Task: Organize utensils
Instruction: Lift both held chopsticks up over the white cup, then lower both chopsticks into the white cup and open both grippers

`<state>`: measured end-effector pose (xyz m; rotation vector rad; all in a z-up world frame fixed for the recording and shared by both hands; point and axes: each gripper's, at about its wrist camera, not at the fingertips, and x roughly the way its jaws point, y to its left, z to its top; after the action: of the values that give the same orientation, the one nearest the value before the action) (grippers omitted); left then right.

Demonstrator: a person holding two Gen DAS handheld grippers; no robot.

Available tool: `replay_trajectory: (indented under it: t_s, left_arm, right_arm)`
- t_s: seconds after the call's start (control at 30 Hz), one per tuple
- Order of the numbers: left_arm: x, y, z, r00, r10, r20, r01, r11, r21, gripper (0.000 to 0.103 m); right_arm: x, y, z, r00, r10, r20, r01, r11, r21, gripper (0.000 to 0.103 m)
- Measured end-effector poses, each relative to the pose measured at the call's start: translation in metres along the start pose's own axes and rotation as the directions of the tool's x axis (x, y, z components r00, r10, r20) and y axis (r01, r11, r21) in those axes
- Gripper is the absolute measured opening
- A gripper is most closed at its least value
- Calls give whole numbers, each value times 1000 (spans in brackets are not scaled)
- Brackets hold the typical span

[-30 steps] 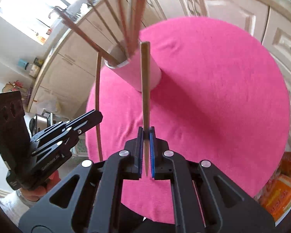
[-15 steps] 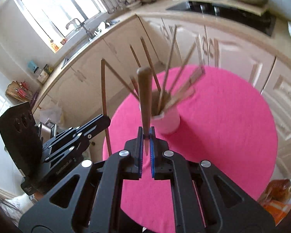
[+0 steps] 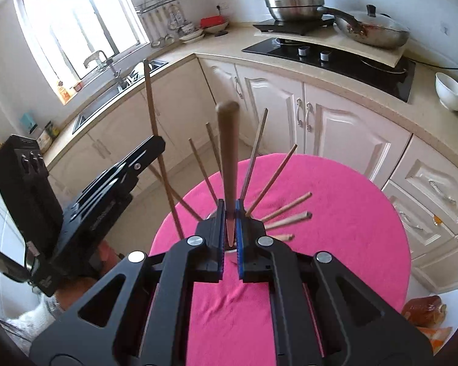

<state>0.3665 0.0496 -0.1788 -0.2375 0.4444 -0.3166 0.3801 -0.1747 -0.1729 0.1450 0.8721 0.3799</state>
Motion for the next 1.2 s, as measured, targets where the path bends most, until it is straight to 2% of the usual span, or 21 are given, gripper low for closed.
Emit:
replay_trajectory:
  t_s: [0.27,0.5,0.7,0.93,0.97,1.07,1.2]
  left_arm:
    - [39,10,-15,1000,-23,-6,23,1000,9,5]
    - [58,10,-32,999,-30,-37,32,999,36,5]
    - [57,10,-43,998,-22,-66,26,998,59,6]
    - [50,18,-51,990,-30,-135,32,999,17,8]
    - [48,18,-52,990,-31,-140,32,999,12,9]
    - [41,17,-52,989,-24,-148,25,1000,0,21]
    - [32,19,-54,987,-14,-162,10,1000,-21,23]
  right_arm:
    - [27,0,0,999,-14,-40,14,1000,2,6]
    - [33,2,-2,998,-12,-57,11,1000,-10,6]
    - [35,6,1,998,-16,-59,14,999,-37,6]
    - [34,10,1,998,-25,-62,21,998,-63,6]
    - [34,11,0,998,-22,-63,18,998,-65,6]
    - [32,16,-1,998,-14,-69,9,997,-74,6]
    - [32,21,-5,996,-12,-87,4,996,-89,6]
